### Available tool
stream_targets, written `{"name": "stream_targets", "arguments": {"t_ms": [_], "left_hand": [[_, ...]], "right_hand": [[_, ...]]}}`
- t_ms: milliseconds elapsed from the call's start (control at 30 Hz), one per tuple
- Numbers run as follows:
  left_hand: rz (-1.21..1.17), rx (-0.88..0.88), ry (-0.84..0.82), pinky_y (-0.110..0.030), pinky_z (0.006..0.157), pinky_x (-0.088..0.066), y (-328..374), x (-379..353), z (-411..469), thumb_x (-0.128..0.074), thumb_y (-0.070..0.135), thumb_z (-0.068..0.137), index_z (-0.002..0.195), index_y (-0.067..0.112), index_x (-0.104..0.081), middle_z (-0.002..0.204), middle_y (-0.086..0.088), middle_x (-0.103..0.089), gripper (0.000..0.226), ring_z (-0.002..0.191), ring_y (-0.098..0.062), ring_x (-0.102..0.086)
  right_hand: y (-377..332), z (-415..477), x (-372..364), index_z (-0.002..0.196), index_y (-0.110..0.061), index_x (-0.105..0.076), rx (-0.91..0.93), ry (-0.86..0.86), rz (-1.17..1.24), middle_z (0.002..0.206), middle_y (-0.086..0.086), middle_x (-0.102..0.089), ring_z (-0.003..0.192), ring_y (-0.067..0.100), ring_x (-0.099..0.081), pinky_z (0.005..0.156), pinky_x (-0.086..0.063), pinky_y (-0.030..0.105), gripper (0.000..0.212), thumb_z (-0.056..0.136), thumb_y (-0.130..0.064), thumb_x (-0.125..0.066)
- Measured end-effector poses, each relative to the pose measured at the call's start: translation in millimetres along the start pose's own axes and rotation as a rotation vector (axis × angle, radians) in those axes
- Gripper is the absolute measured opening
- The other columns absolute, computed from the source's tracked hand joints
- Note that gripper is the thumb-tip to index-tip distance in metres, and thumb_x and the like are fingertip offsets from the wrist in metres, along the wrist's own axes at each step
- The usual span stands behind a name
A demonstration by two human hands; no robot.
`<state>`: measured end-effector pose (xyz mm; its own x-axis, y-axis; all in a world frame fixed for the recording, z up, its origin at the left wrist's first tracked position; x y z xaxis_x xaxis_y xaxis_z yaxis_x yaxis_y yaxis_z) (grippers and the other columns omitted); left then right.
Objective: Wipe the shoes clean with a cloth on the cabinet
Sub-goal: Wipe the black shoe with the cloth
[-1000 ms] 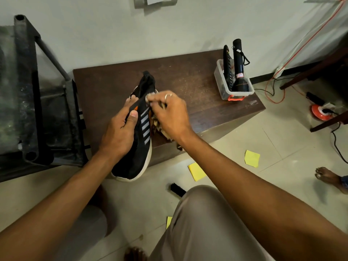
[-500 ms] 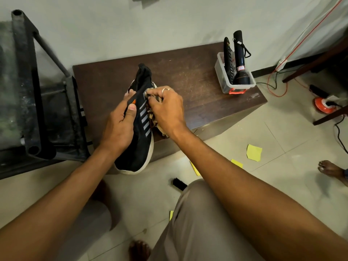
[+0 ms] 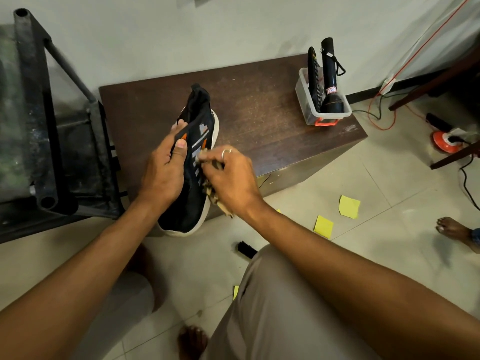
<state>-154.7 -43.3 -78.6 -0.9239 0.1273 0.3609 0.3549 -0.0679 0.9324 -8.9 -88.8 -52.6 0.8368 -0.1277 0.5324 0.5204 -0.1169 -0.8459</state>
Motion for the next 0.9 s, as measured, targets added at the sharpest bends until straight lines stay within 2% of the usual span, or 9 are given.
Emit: {"name": "stream_targets", "arguments": {"t_ms": [33,167,267,367,500,567,667,767,900], "left_hand": [[0.007,-0.003,0.000,-0.002,0.110,-0.023,0,0,0,-0.039,0.023,0.111,0.153,0.018,-0.045,0.158,0.009,-0.041,0.043,0.144,0.004,-0.031],[-0.007,0.014,-0.003,0.000,0.108,-0.024,0,0,0,-0.039,0.024,0.111,0.153,0.018,-0.045,0.159,0.008,-0.041,0.043,0.143,0.005,-0.032],[0.003,0.025,0.010,0.001,0.108,-0.022,1,-1,-1,-0.038,0.024,0.111,0.154,0.018,-0.044,0.159,0.006,-0.040,0.043,0.146,-0.001,-0.031],[0.041,0.021,0.051,-0.002,0.110,-0.023,1,0,-2,-0.038,0.025,0.111,0.153,0.018,-0.045,0.159,0.005,-0.042,0.044,0.147,-0.005,-0.034],[0.045,0.030,0.060,-0.002,0.110,-0.024,1,-2,-3,-0.037,0.028,0.111,0.154,0.020,-0.044,0.159,0.006,-0.041,0.044,0.147,-0.004,-0.033],[0.045,0.032,0.055,0.000,0.108,-0.023,2,-1,-4,-0.036,0.030,0.111,0.154,0.022,-0.043,0.160,0.007,-0.040,0.044,0.147,-0.003,-0.032],[0.043,0.019,0.036,0.003,0.106,-0.023,5,-1,-5,-0.037,0.028,0.111,0.154,0.020,-0.043,0.160,0.005,-0.040,0.044,0.148,-0.005,-0.032],[0.065,0.005,0.013,0.004,0.104,-0.022,7,0,-6,-0.038,0.026,0.111,0.155,0.019,-0.042,0.160,0.004,-0.040,0.044,0.145,-0.002,-0.032],[0.063,0.002,0.011,0.004,0.104,-0.023,8,1,-7,-0.038,0.026,0.111,0.154,0.018,-0.043,0.159,0.003,-0.041,0.044,0.145,-0.003,-0.034]], "right_hand": [[-3,10,2,0.110,-0.011,-0.078,0.009,0.047,-0.002,0.113,0.001,-0.073,0.096,-0.001,-0.063,0.087,-0.045,0.002,0.020,0.094,-0.005,-0.068],[-11,39,5,0.114,-0.010,-0.077,0.000,0.123,-0.031,0.116,0.004,-0.074,0.106,0.012,-0.068,0.098,-0.054,0.026,0.022,0.095,-0.009,-0.066],[-10,32,6,0.115,-0.011,-0.077,-0.015,0.088,-0.039,0.116,0.002,-0.074,0.106,0.008,-0.067,0.097,-0.053,0.018,0.022,0.095,-0.008,-0.067],[-5,4,1,0.113,-0.014,-0.078,-0.020,-0.026,-0.052,0.114,-0.001,-0.074,0.100,0.002,-0.066,0.091,-0.050,0.008,0.022,0.095,-0.007,-0.068],[6,-37,-5,0.111,-0.016,-0.079,-0.095,-0.125,-0.025,0.112,-0.006,-0.073,0.100,0.003,-0.068,0.089,-0.053,0.014,0.022,0.094,-0.009,-0.069],[9,-45,-4,0.109,-0.015,-0.079,-0.112,-0.139,0.007,0.107,-0.006,-0.073,0.096,0.003,-0.068,0.085,-0.052,0.011,0.020,0.093,-0.009,-0.070],[9,-44,-4,0.108,-0.015,-0.079,-0.137,-0.102,0.048,0.104,-0.007,-0.070,0.093,0.001,-0.066,0.079,-0.049,0.005,0.019,0.093,-0.009,-0.070],[4,-25,-5,0.111,-0.013,-0.078,-0.138,0.022,0.108,0.111,-0.005,-0.071,0.101,0.002,-0.066,0.090,-0.051,0.011,0.018,0.096,-0.010,-0.067],[-6,14,1,0.111,-0.010,-0.078,-0.056,0.125,0.063,0.113,0.002,-0.073,0.100,0.005,-0.066,0.084,-0.046,0.002,0.019,0.096,-0.008,-0.066]]}}
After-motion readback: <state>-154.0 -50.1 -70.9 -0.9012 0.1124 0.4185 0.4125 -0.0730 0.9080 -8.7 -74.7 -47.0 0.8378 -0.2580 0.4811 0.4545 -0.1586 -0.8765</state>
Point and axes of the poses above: each hand's wrist, its own z-axis towards the middle knuckle, its own x-axis out of the back of the hand, y = z × x, the point moved 6 cm from there along z, towards the middle knuckle
